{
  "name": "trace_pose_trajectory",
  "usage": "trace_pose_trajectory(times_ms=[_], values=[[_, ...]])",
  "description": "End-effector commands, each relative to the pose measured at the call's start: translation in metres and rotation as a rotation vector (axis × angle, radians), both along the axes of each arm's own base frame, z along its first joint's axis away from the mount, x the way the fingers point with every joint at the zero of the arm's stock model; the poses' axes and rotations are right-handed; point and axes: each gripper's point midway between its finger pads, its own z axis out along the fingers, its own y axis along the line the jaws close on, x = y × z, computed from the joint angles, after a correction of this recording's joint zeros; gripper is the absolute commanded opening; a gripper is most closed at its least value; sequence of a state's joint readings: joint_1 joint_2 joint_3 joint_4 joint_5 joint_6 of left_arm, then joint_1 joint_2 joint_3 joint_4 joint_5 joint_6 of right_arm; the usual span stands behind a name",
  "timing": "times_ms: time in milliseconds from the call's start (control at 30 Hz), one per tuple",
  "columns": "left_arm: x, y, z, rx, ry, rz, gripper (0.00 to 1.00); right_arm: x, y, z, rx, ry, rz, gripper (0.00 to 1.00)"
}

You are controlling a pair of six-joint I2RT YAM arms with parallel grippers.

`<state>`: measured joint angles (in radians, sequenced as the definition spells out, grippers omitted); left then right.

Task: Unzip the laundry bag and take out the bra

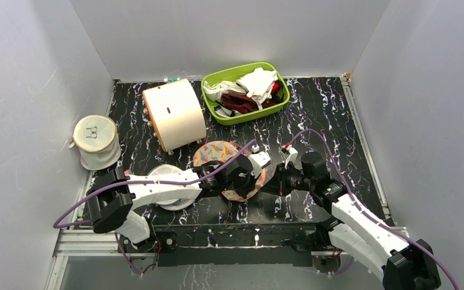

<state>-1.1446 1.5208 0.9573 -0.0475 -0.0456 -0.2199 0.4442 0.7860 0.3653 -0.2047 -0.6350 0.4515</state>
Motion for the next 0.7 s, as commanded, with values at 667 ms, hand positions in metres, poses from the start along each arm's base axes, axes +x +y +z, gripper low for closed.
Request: trace_pose_trajectory(times_ms=[667], values=[[-0.016,0.055,0.01,0.006,-0.057,-0.018,0.0,0.07,-0.036,0.003,-0.082,-0.09,-0.446,0.0]])
